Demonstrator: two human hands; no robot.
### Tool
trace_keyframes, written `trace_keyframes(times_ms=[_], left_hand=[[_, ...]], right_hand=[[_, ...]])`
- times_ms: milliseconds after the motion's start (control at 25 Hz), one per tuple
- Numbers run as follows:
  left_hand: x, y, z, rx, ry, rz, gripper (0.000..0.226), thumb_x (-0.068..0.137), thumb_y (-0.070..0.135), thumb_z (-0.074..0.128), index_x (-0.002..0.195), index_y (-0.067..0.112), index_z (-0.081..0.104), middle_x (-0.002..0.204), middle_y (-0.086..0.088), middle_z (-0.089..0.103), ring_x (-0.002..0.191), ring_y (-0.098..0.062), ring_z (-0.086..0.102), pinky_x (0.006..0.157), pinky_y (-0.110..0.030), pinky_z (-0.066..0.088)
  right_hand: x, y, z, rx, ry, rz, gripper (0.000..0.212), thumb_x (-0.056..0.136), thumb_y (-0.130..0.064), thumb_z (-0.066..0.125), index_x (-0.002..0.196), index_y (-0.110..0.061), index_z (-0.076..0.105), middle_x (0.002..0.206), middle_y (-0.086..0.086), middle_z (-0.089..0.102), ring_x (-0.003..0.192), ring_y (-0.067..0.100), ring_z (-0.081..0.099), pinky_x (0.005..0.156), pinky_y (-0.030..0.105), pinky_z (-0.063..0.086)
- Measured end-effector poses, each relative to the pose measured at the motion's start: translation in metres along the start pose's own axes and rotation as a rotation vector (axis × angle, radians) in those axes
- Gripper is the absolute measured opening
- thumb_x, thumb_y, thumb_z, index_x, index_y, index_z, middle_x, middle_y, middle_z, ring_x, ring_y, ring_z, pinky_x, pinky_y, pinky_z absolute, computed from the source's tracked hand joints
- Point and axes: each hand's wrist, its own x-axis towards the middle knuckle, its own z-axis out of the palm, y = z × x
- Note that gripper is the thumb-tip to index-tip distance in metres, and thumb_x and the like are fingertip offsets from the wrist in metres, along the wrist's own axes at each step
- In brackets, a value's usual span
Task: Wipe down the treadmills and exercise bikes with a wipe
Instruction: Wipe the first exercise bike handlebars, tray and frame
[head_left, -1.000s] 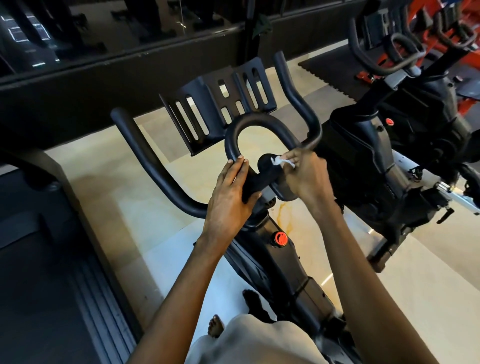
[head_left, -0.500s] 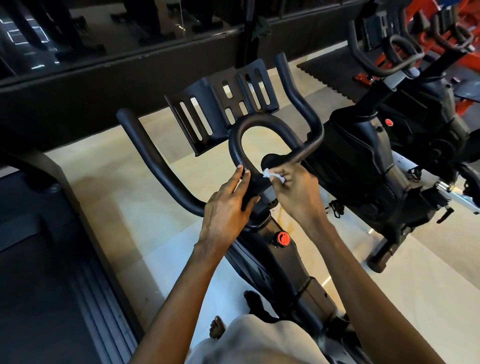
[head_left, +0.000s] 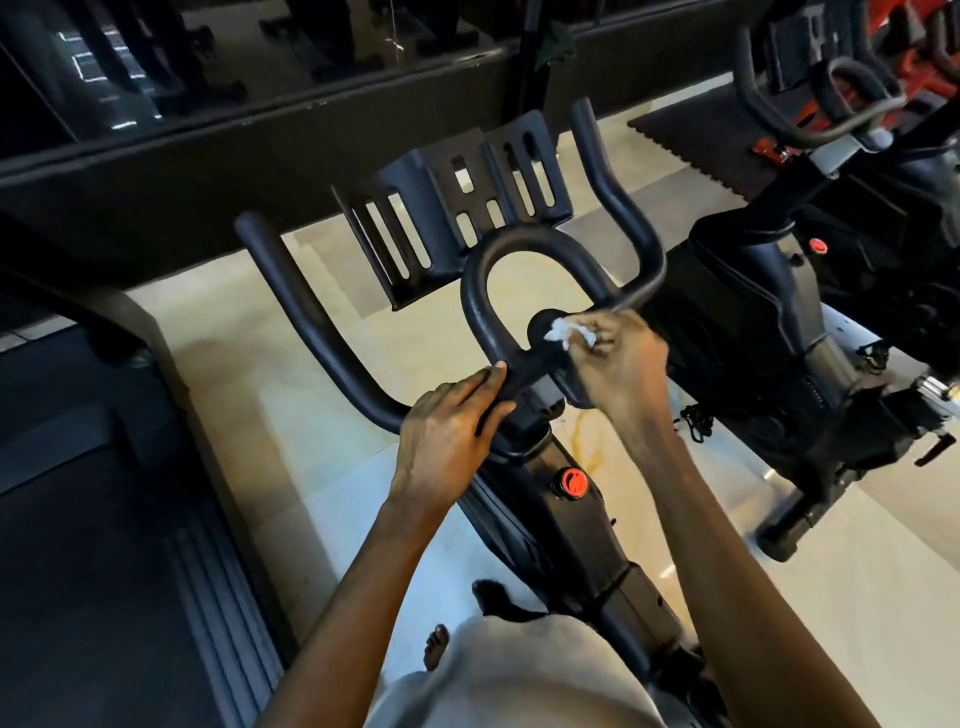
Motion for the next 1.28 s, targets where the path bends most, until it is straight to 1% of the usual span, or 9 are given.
trace_keyframes(times_ms=[120,240,480,680,800,920,1000,1120,1280], left_hand=[[0.001,-0.001,0.000,-0.001,0.003,0.009,0.039,0.095,0.038,0.068,0.130,0.019,0.068,0.113,0.002,0.074,0.088,-0.016,0.069,0.073,-0.034,0.059],[0.001,0.000,-0.001,-0.017,-0.016,-0.011,0.040,0.096,0.040,0.067,0.131,0.020,0.068,0.113,0.003,0.073,0.089,-0.015,0.068,0.073,-0.034,0.059],[0.002,0.001,0.000,-0.039,-0.005,-0.053,0.040,0.095,0.039,0.070,0.127,0.015,0.069,0.110,0.000,0.074,0.090,-0.017,0.069,0.080,-0.032,0.057],[-0.013,-0.006,-0.009,0.054,0.009,-0.087,0.040,0.093,0.041,0.070,0.120,0.012,0.072,0.102,0.000,0.074,0.090,-0.020,0.064,0.083,-0.029,0.046],[-0.019,-0.007,-0.014,0.057,-0.024,-0.101,0.045,0.091,0.042,0.069,0.126,0.014,0.069,0.104,0.002,0.073,0.092,-0.016,0.059,0.087,-0.026,0.040],[-0.018,-0.006,-0.016,0.030,-0.053,-0.122,0.045,0.091,0.043,0.069,0.127,0.016,0.068,0.105,0.004,0.073,0.092,-0.014,0.058,0.085,-0.024,0.038],[-0.016,-0.007,-0.019,-0.004,-0.077,-0.131,0.039,0.094,0.040,0.067,0.125,0.016,0.070,0.106,0.005,0.073,0.092,-0.013,0.060,0.084,-0.026,0.043],[-0.003,-0.008,-0.030,-0.081,-0.022,-0.203,0.023,0.100,0.025,0.062,0.117,0.015,0.073,0.105,0.004,0.073,0.094,-0.011,0.063,0.082,-0.035,0.051],[0.045,-0.039,-0.060,-0.001,0.141,-0.278,0.019,0.100,0.019,0.062,0.113,0.012,0.074,0.104,0.001,0.073,0.097,-0.011,0.064,0.089,-0.037,0.050]], right_hand=[[0.032,0.010,-0.015,-0.060,0.074,0.061,0.017,0.094,-0.019,0.066,0.108,-0.020,0.076,0.105,-0.001,0.074,0.088,0.010,0.070,0.087,0.032,0.059],[0.028,0.009,-0.007,-0.085,0.013,0.035,0.019,0.095,-0.019,0.063,0.108,-0.025,0.074,0.109,0.000,0.072,0.094,0.014,0.070,0.091,0.033,0.056],[0.001,0.005,-0.002,0.084,-0.117,-0.107,0.021,0.090,-0.017,0.069,0.107,-0.028,0.075,0.108,-0.008,0.068,0.087,0.000,0.068,0.090,0.018,0.054],[-0.020,-0.006,0.014,0.079,-0.147,-0.216,0.017,0.090,-0.013,0.071,0.106,-0.017,0.075,0.105,-0.002,0.064,0.082,0.006,0.064,0.085,0.009,0.050],[-0.002,-0.003,0.007,0.094,-0.093,-0.166,0.016,0.089,-0.014,0.071,0.103,-0.021,0.075,0.102,-0.005,0.065,0.076,0.003,0.064,0.083,0.020,0.054],[0.002,-0.010,0.011,0.087,-0.213,-0.190,0.015,0.087,-0.014,0.072,0.099,-0.023,0.076,0.097,-0.010,0.063,0.069,-0.008,0.060,0.069,0.003,0.044],[0.010,-0.017,0.014,0.164,-0.232,-0.174,0.014,0.088,-0.015,0.073,0.099,-0.024,0.076,0.098,-0.013,0.065,0.075,-0.012,0.062,0.071,0.001,0.044],[0.041,-0.027,0.016,0.355,-0.174,-0.143,0.014,0.090,-0.016,0.072,0.101,-0.024,0.073,0.100,-0.012,0.071,0.087,-0.001,0.068,0.081,0.013,0.053],[0.062,-0.061,0.038,0.370,-0.254,-0.270,0.012,0.090,-0.015,0.072,0.100,-0.019,0.067,0.101,-0.012,0.071,0.093,-0.004,0.066,0.079,0.005,0.047]])
